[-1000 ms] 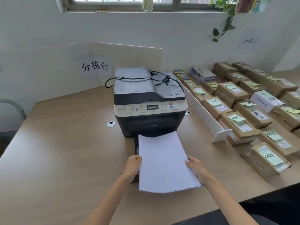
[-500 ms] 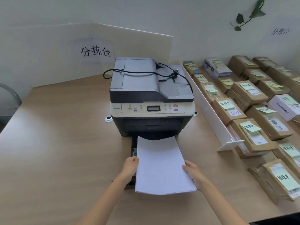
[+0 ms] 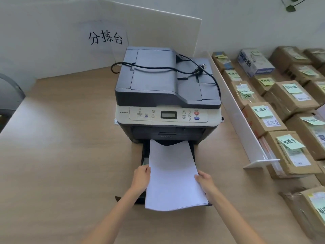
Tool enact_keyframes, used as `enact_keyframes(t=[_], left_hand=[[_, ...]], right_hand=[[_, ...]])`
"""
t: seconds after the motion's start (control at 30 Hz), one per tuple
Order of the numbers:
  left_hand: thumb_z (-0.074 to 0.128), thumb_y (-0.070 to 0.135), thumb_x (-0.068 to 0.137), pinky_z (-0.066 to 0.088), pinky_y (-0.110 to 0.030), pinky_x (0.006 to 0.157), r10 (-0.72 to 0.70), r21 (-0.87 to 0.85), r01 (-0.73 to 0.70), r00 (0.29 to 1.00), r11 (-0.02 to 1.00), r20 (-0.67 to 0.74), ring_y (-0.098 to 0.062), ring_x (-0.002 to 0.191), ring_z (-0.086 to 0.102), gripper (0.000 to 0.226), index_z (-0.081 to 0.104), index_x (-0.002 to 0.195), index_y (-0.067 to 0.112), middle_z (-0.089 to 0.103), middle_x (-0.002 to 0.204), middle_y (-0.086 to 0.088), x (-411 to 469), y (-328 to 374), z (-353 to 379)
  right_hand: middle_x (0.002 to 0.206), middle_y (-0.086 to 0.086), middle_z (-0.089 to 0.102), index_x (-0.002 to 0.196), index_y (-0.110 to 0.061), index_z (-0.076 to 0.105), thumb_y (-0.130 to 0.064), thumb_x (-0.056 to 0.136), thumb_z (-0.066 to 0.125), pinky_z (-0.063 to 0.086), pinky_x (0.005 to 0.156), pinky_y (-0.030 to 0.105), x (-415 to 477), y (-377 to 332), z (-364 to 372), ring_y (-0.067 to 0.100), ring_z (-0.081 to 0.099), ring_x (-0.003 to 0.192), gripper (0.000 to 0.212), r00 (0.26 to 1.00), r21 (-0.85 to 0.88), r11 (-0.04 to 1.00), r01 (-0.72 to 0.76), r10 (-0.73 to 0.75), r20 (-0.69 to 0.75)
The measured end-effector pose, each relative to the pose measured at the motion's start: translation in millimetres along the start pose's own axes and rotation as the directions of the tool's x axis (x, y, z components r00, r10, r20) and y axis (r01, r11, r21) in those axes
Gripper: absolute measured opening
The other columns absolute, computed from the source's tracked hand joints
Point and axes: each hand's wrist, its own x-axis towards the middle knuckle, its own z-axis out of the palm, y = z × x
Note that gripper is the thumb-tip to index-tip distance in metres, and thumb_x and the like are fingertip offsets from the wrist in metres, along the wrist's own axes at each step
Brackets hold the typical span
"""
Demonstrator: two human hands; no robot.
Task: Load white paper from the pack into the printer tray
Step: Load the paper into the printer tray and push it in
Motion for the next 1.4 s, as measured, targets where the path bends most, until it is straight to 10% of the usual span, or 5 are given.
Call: enact_keyframes(t=[0.43,0.63,0.83,1.07,1.4], left_hand=[[0.037,0.011,0.1,0.024,-0.027,0.052,0.003,0.025,-0.003,1.0,1.0,-0.001,-0.017,0.055,0.034,0.035,0.05,0.067,0.003,0.043,0.06,-0.008,32.8,-6.6,6.2],[0.036,0.008,0.098,0.021,-0.027,0.053,-0.062,0.049,0.061,0.998,0.997,0.016,-0.016,0.053,0.028,0.038,0.037,0.06,0.01,0.035,0.056,-0.004,41.2,-23.8,11.0],[0.036,0.006,0.097,0.017,-0.028,0.051,-0.102,0.099,0.1,0.995,0.99,0.018,-0.014,0.05,0.022,0.039,0.033,0.058,0.011,0.03,0.054,0.0,52.4,-31.0,10.5],[0.037,0.009,0.098,0.023,-0.027,0.048,-0.106,0.108,0.106,0.994,0.988,-0.006,-0.013,0.048,0.03,0.035,0.042,0.064,0.008,0.037,0.054,0.0,64.0,-29.0,11.2],[0.037,0.009,0.099,0.026,-0.026,0.057,-0.012,-0.027,0.01,0.998,1.0,-0.057,-0.015,0.056,0.031,0.032,0.045,0.068,0.013,0.039,0.06,-0.002,58.0,-38.0,16.5]], right_hand=[[0.115,0.013,0.063,0.129,-0.002,0.051,-0.001,0.099,0.036,0.05,0.068,0.014,27.8,-1.7,6.5,0.024,0.06,0.098,0.034,0.999,-0.006,1.0,0.018,-0.018,-0.047],[0.117,0.02,0.066,0.127,-0.005,0.055,-0.003,0.098,0.038,0.051,0.086,0.037,38.7,12.1,7.7,0.029,0.064,0.096,0.034,0.995,-0.013,1.0,-0.021,0.019,-0.097],[0.096,0.004,0.073,0.119,-0.017,0.059,0.0,0.095,0.038,0.057,0.065,0.021,41.6,18.8,17.6,0.017,0.07,0.077,0.036,0.99,-0.02,0.999,-0.029,0.026,-0.139],[0.118,0.019,0.066,0.135,-0.008,0.048,-0.002,0.095,0.042,0.049,0.093,0.043,50.4,17.6,22.0,0.032,0.063,0.1,0.041,0.978,-0.078,0.997,-0.016,0.0,-0.207],[0.108,0.01,0.068,0.126,-0.009,0.056,0.002,0.095,0.039,0.052,0.077,0.017,48.9,16.8,22.7,0.024,0.065,0.093,0.037,0.967,-0.099,0.994,0.054,-0.077,-0.241]])
